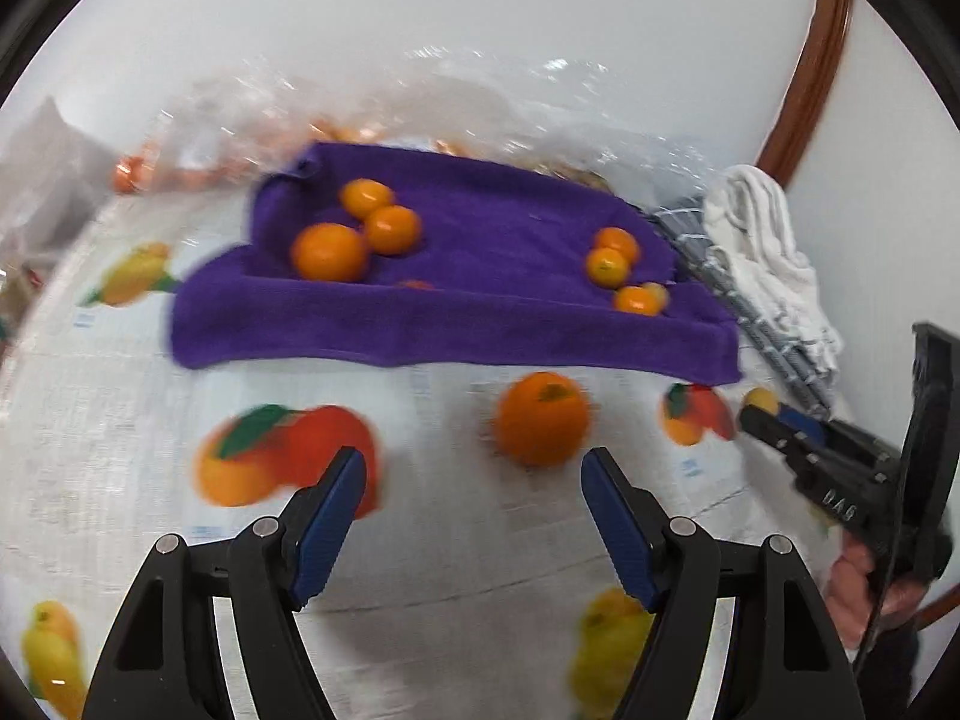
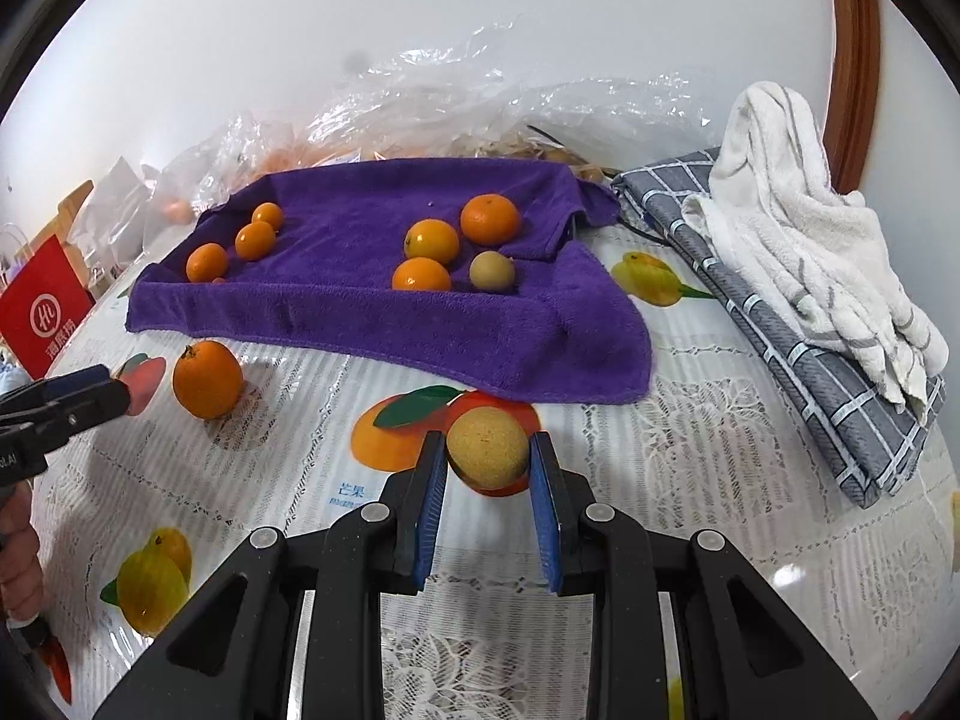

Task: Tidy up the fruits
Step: 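Grasp the yellow-green fruit with the right gripper while the left gripper grasps the orange, then carry the held orange and yellow-green fruit over the purple towel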

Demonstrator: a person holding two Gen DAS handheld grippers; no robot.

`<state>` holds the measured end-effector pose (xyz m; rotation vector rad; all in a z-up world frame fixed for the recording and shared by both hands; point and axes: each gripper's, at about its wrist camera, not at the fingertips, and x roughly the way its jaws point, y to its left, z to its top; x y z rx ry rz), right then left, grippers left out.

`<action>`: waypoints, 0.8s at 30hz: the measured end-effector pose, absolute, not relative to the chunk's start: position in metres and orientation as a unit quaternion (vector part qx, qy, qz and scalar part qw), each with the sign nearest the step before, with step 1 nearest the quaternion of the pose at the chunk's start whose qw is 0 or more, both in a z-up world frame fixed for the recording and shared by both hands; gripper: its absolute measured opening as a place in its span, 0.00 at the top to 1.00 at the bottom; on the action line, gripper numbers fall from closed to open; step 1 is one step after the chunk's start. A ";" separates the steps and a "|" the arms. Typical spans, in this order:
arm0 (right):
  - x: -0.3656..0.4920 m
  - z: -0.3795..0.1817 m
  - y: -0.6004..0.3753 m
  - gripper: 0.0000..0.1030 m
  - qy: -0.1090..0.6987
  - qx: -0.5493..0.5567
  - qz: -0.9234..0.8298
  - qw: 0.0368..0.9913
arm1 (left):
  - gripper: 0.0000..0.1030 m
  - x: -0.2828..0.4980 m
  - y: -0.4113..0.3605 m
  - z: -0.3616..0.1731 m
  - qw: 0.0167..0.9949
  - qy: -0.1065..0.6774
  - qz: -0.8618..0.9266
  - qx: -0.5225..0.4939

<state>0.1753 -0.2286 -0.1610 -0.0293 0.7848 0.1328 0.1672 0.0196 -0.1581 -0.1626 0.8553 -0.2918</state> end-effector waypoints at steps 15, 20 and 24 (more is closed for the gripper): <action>0.169 -0.162 -0.246 0.73 0.387 -0.014 0.064 0.920 | 0.31 0.198 -0.024 -0.172 0.888 0.446 -0.102 -0.047; 0.167 -0.162 -0.244 0.74 0.387 -0.017 0.068 0.920 | 0.56 0.197 -0.027 -0.171 0.889 0.445 -0.097 -0.039; 0.170 -0.162 -0.242 0.73 0.390 -0.016 0.069 0.918 | 0.61 0.196 -0.024 -0.168 0.884 0.453 -0.107 -0.047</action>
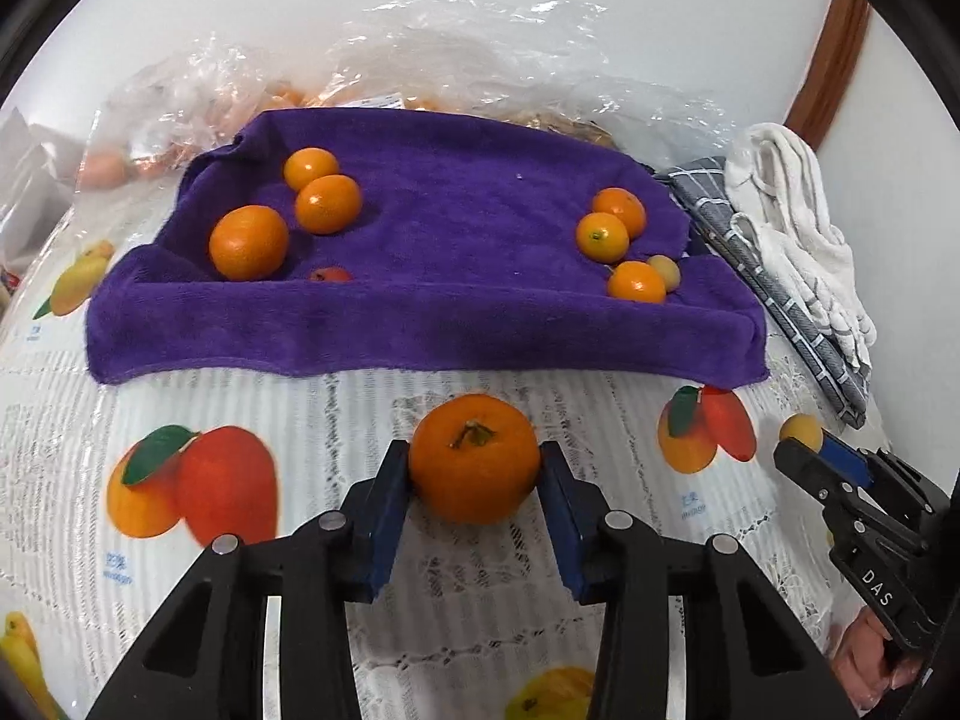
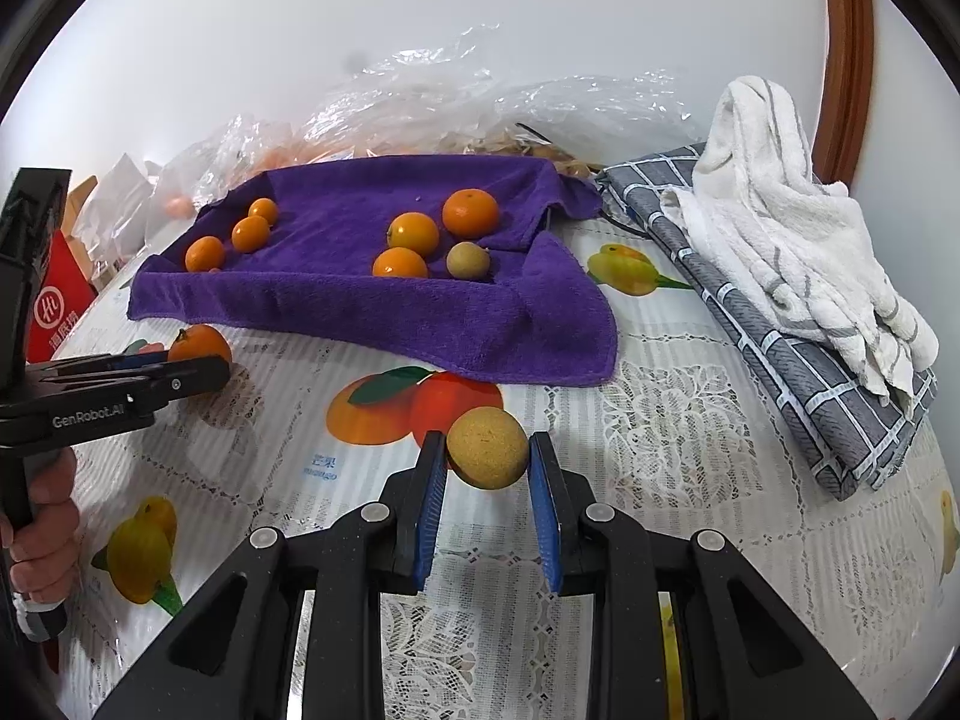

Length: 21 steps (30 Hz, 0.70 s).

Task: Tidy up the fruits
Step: 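Carry the held orange and yellow-green fruit over the purple towel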

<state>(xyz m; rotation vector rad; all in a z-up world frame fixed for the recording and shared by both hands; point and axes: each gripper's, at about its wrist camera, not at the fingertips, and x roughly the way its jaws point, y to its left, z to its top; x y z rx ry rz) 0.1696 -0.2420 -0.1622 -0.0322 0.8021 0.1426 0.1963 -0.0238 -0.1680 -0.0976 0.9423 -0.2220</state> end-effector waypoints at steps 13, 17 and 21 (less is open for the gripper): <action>0.168 -0.141 -0.225 0.74 0.385 -0.017 0.058 0.921 | 0.61 0.185 0.008 -0.144 0.887 0.444 -0.112 -0.057; 0.169 -0.132 -0.221 0.74 0.384 -0.004 0.051 0.922 | 0.61 0.184 0.015 -0.137 0.887 0.444 -0.120 -0.049; 0.169 -0.125 -0.218 0.74 0.379 0.009 0.038 0.925 | 0.61 0.183 0.021 -0.133 0.887 0.442 -0.128 -0.040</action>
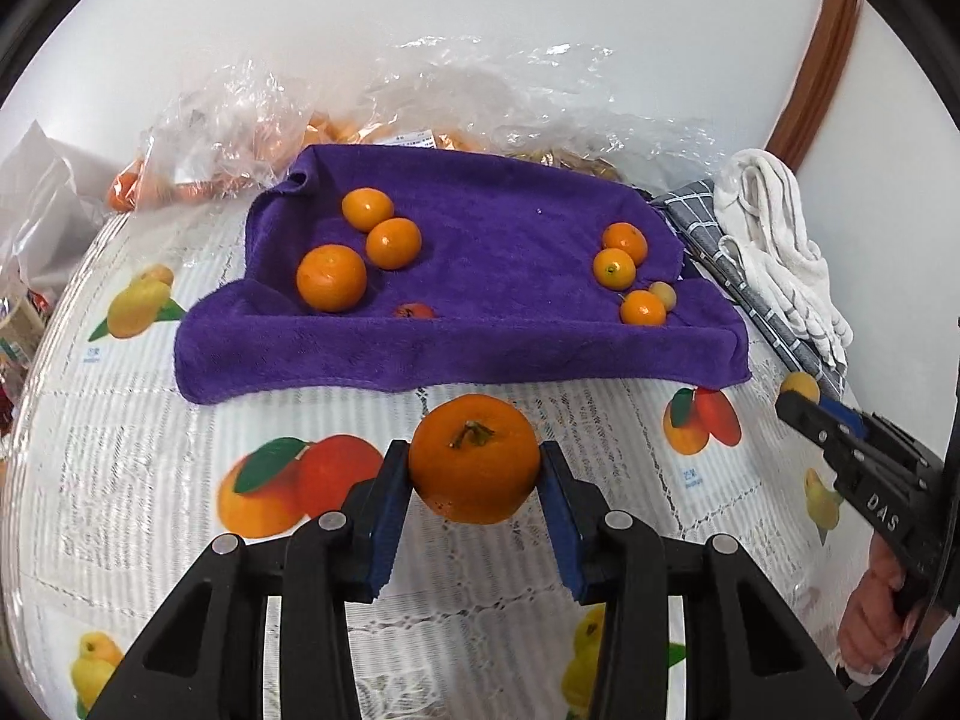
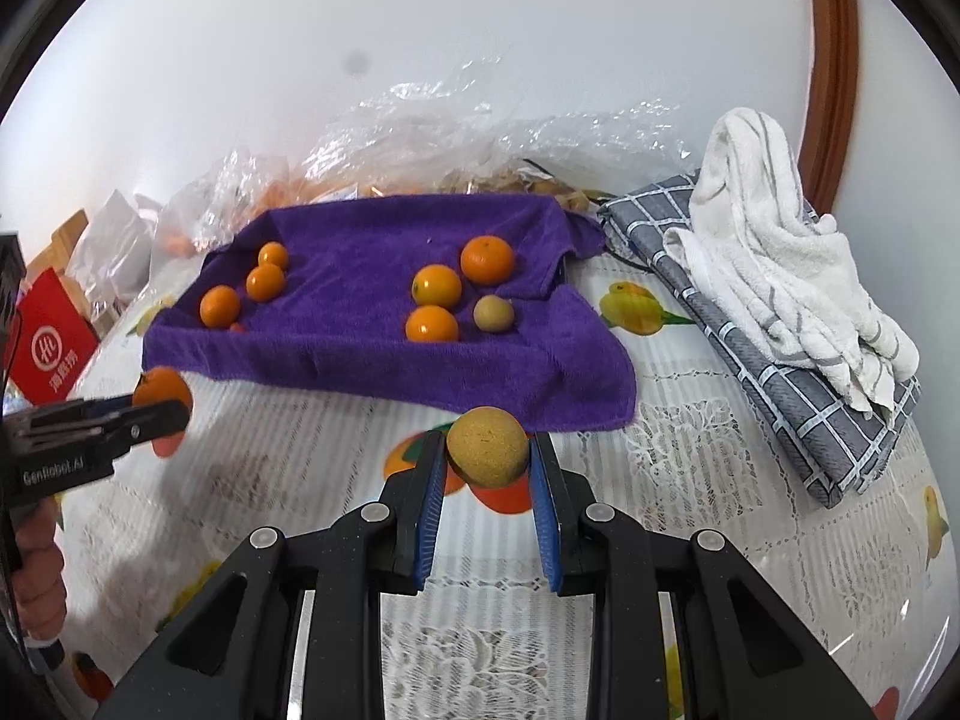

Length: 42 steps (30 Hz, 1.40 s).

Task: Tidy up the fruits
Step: 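Carry the held orange and yellow-green fruit over the purple towel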

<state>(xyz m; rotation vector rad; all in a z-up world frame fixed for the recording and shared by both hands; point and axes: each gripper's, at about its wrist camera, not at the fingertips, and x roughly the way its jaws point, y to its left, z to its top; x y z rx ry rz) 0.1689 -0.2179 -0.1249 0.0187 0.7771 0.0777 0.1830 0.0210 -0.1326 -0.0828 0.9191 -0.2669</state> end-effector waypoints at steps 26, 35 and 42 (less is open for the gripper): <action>0.145 -0.095 -0.215 0.73 0.372 0.042 -0.008 0.927 | 0.61 0.173 0.038 -0.102 0.892 0.423 -0.157 -0.036; 0.151 -0.082 -0.219 0.73 0.365 0.033 0.015 0.930 | 0.61 0.175 0.040 -0.084 0.898 0.415 -0.134 -0.052; 0.168 -0.077 -0.222 0.73 0.365 0.022 0.034 0.930 | 0.61 0.183 0.034 -0.071 0.904 0.406 -0.120 -0.055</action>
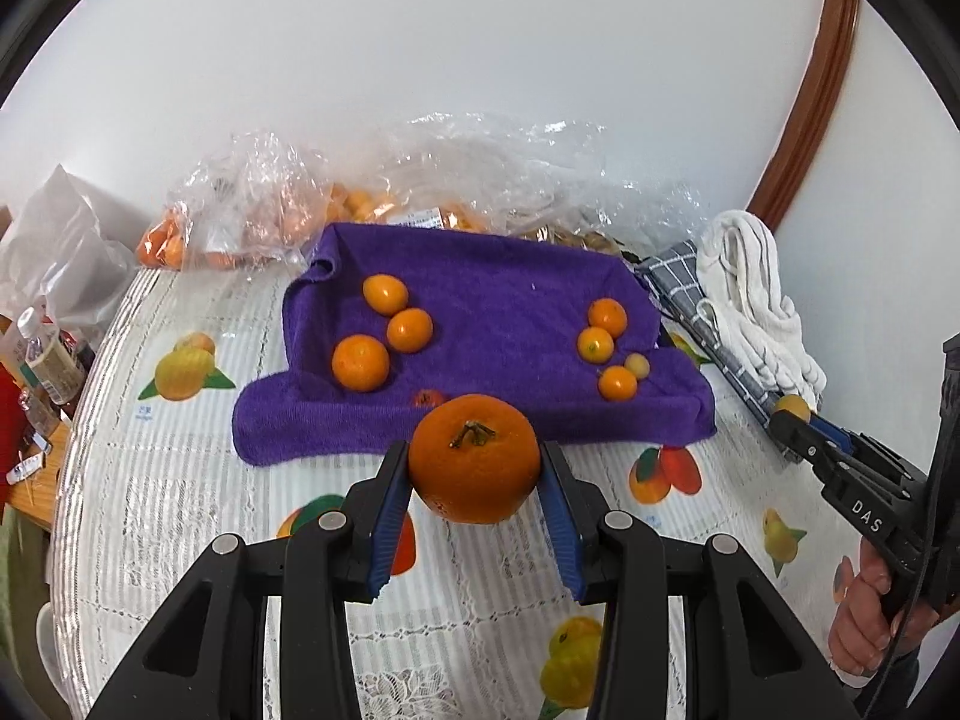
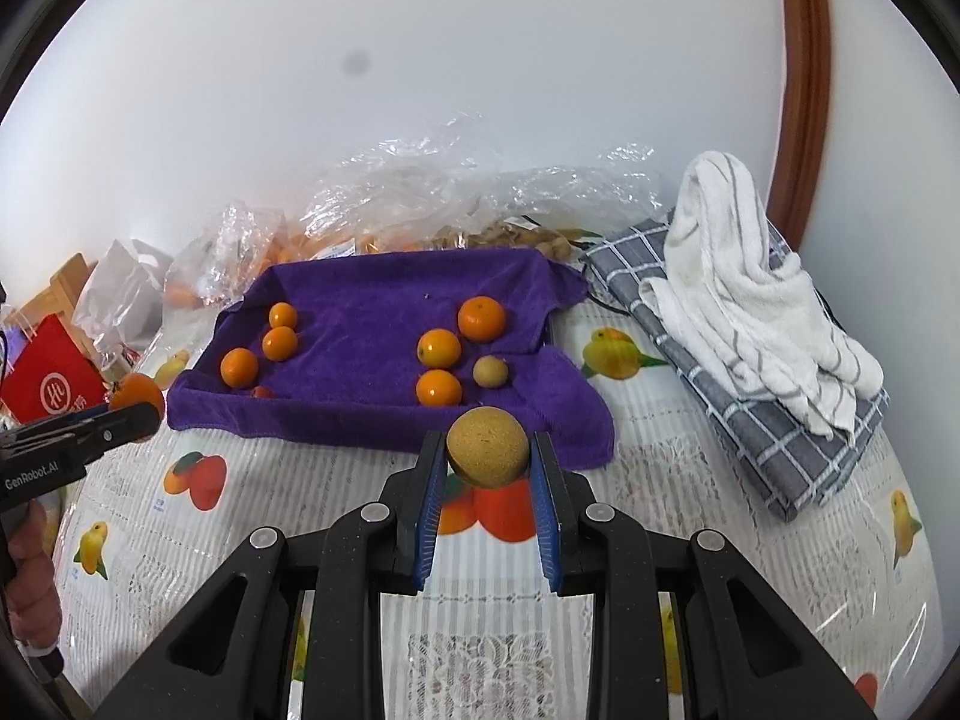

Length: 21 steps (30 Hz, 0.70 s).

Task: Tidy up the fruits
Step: 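Carry the held orange and yellow-green fruit over the purple towel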

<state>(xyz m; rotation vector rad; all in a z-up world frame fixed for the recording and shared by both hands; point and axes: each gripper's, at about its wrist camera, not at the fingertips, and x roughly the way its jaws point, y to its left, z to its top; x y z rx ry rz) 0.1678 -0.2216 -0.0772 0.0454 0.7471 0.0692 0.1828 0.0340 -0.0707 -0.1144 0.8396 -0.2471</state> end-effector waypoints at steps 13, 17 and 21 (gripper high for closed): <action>0.214 -0.079 -0.231 0.73 0.372 0.023 0.057 0.926 | 0.61 0.221 0.033 -0.065 0.905 0.407 -0.096 -0.075; 0.228 -0.086 -0.235 0.73 0.379 0.030 0.059 0.923 | 0.61 0.234 0.033 -0.068 0.904 0.409 -0.093 -0.078; 0.239 -0.089 -0.237 0.73 0.380 0.031 0.060 0.922 | 0.61 0.246 0.036 -0.071 0.903 0.412 -0.089 -0.082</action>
